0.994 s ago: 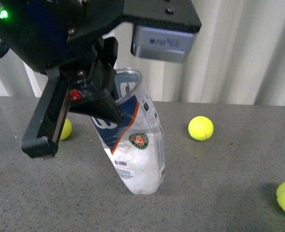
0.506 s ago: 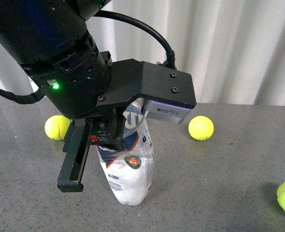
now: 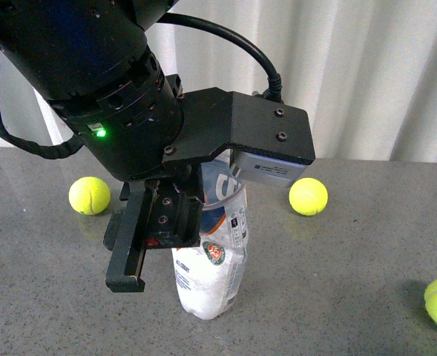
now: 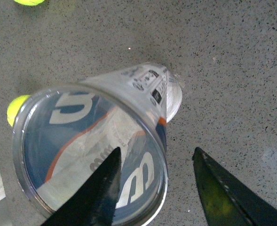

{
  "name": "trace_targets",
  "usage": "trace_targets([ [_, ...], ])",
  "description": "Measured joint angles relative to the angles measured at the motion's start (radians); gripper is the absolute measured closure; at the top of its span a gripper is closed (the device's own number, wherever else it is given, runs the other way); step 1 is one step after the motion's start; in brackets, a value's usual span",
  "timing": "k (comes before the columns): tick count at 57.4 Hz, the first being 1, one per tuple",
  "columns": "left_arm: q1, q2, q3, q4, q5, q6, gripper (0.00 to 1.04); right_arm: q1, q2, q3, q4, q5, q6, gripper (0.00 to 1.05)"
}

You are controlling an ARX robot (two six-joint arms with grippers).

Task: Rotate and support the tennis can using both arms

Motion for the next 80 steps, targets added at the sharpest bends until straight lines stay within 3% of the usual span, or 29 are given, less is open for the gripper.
trace_targets([
  [16, 0.018, -0.105, 0.002, -0.006, 0.072, -0.04, 0.05, 0.0, 0.0, 0.0, 0.0, 0.0, 0.0, 0.07],
  [28, 0.111, -0.272, 0.002, 0.029, 0.264, -0.124, 0.07, 0.0, 0.0, 0.0, 0.0, 0.0, 0.0, 0.07],
  [38, 0.321, -0.415, -0.058, 0.212, 0.417, -0.275, 0.07, 0.0, 0.0, 0.0, 0.0, 0.0, 0.0, 0.07],
  [52, 0.655, -0.536, -0.357, 0.492, 0.652, -0.617, 0.07, 0.0, 0.0, 0.0, 0.0, 0.0, 0.0, 0.07],
  [59, 0.774, -0.593, -0.488, 0.544, 0.771, -0.71, 0.07, 0.0, 0.0, 0.0, 0.0, 0.0, 0.0, 0.07],
  [69, 0.888, -0.616, -0.617, 0.594, 0.861, -0.748, 0.07, 0.0, 0.0, 0.0, 0.0, 0.0, 0.0, 0.07],
  [75, 0.923, -0.609, -0.66, 0.642, 0.856, -0.785, 0.08, 0.0, 0.0, 0.0, 0.0, 0.0, 0.0, 0.07],
  [80, 0.872, -0.645, -0.825, 1.027, 0.486, -0.951, 0.23, 0.0, 0.0, 0.0, 0.0, 0.0, 0.0, 0.07],
])
